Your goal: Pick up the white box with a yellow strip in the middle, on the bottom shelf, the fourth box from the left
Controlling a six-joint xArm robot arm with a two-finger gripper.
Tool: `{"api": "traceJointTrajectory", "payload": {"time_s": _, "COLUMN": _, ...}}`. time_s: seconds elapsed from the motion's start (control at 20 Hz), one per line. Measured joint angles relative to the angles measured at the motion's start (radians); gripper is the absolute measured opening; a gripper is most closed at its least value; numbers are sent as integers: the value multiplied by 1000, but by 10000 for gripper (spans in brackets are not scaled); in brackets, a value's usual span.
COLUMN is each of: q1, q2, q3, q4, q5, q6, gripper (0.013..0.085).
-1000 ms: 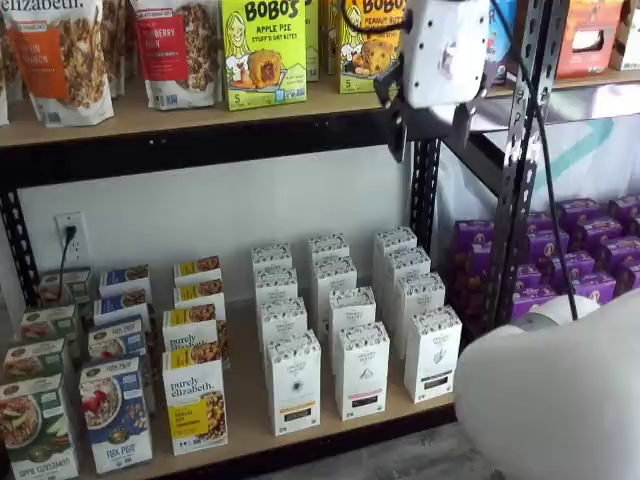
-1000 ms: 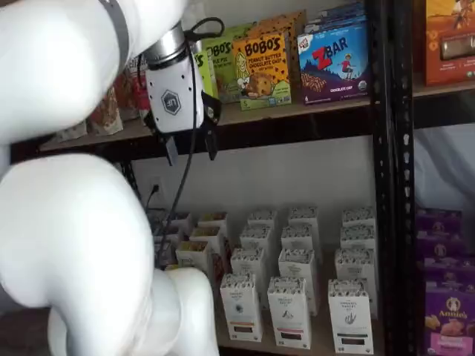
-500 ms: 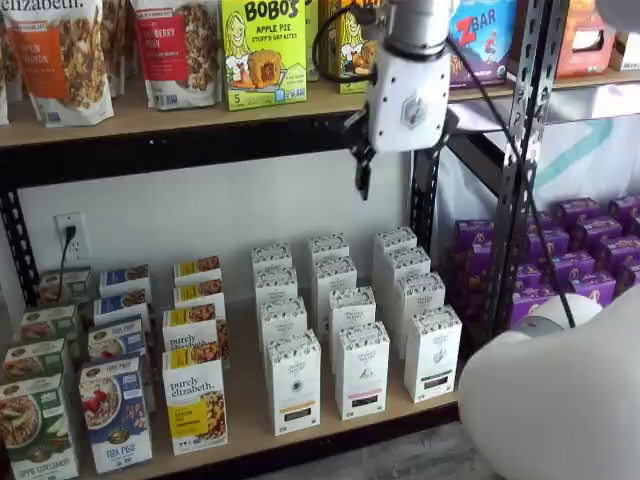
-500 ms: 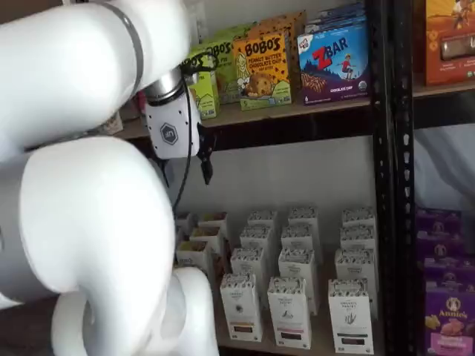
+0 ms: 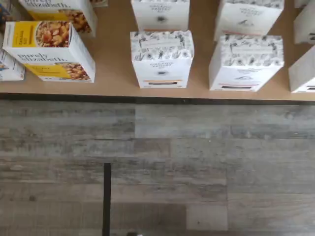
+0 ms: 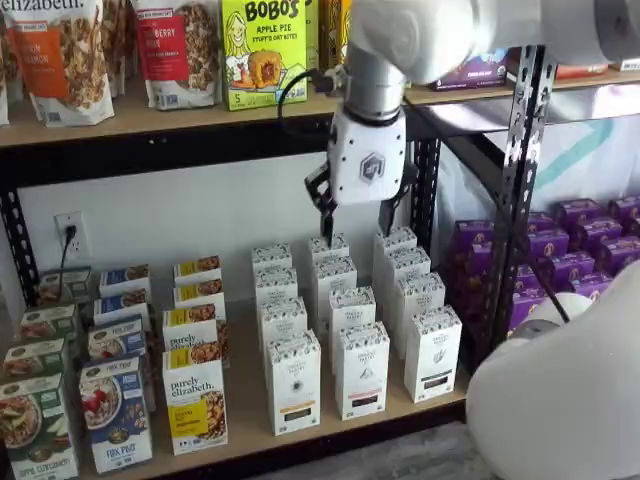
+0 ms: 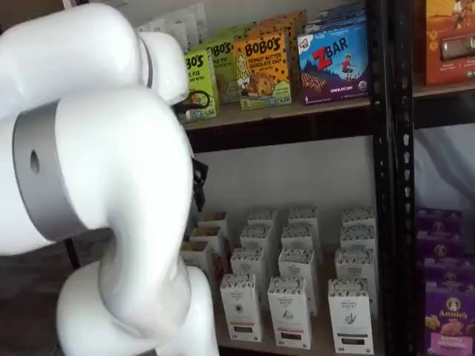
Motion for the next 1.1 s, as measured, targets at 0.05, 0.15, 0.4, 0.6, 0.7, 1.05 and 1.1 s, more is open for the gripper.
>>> {"api": "traceJointTrajectory", "payload": {"time_s": 0.05, "q1": 9, "q2": 17, "q3": 4, "q4": -3, "q5": -16, "q6": 12, "gripper": 850}}
{"api": "traceJointTrajectory", "payload": {"time_s": 0.15, "q1": 25, "q2": 59, "q3": 9, "q4": -5, "q5": -46, "q6": 32, "gripper": 850}}
{"api": "traceJointTrajectory", "payload": {"time_s": 0.4, "q1": 57, "q2": 166, "q3": 16, "q4": -19, "q5": -129, "q6": 78, "gripper": 850}}
{"api": "traceJointTrajectory", "payload": {"time_s": 0.6, "q1": 60, "q2": 257, "q3": 27, "q4": -14, "q5": -228, "q6": 85, "gripper": 850}}
{"api": "traceJointTrajectory", "payload": {"time_s": 0.7, "q1": 55, "q2": 295, "q3": 32, "q4": -9, "q5": -283, "q6": 80, "gripper": 850}}
{"api": "traceJointTrajectory", "payload": {"time_s": 1.05, "q1": 27, "q2": 461, "q3": 9, "q4": -15, "q5": -442, "q6": 62, "gripper": 850}}
{"api": "traceJointTrajectory", "payload": {"time_s": 1.1, "q1": 24, "q2": 488, "q3": -3, "q4": -14, "q5": -451, "q6": 59, "gripper": 850}}
